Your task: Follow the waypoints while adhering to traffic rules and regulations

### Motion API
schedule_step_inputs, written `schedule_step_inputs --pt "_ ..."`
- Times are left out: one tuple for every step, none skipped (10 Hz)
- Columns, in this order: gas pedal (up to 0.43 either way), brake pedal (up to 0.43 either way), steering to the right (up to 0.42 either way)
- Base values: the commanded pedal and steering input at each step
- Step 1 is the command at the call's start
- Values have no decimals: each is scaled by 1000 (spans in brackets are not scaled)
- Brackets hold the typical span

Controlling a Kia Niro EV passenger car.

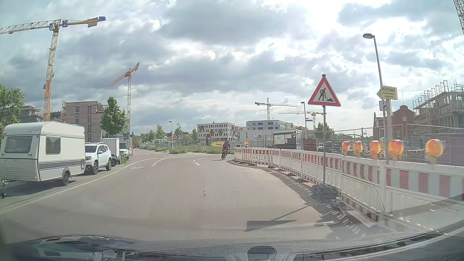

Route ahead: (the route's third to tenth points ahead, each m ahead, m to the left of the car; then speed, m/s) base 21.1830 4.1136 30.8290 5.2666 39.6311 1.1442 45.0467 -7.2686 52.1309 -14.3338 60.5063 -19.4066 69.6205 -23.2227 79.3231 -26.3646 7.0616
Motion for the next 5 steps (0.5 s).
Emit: schedule_step_inputs --pt "0 0 -41" --pt "0 0 -40" --pt "0 0 -40" --pt "0 0 -40" --pt "0 0 -40"
